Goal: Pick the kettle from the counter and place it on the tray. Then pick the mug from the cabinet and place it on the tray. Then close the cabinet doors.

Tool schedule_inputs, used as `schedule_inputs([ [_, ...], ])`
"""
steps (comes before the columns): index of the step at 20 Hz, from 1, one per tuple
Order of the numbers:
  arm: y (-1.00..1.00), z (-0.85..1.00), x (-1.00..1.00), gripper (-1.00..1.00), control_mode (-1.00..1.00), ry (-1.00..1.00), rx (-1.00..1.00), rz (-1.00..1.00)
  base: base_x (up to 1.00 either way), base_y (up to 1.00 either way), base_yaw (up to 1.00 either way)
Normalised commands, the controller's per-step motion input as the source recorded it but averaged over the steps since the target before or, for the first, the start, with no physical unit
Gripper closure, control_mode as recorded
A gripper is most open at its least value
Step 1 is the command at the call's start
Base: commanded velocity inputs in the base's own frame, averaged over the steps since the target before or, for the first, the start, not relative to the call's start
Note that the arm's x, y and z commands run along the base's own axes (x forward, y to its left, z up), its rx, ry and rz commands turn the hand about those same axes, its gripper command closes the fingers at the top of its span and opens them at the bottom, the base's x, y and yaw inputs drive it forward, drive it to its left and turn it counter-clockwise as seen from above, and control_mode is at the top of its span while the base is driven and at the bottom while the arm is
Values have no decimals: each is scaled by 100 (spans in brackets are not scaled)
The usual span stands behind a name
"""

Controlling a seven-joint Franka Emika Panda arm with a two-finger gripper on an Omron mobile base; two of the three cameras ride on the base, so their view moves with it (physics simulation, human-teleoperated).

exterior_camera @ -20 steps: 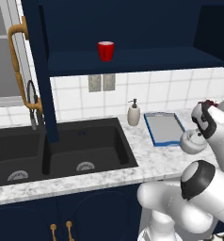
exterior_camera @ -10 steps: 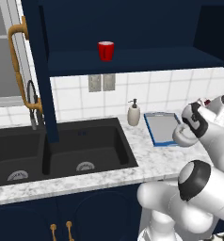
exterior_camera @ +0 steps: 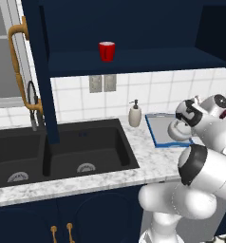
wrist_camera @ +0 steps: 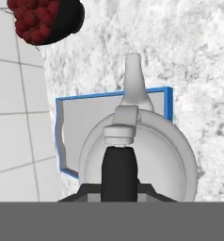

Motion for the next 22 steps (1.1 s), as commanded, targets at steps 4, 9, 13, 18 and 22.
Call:
schedule_inputs([
  [4,1,0,54,100,-100,0,1,-4,0,0,0],
  [9,-1,0,35,100,-100,0,2,0,0,0,0],
  [13,0,-2,30,100,-100,-1,0,0,0,0,0],
  [18,-3,0,33,100,-100,-2,0,0,0,0,0],
  [22,-6,-5,33,100,-100,-2,0,0,0,0,0],
])
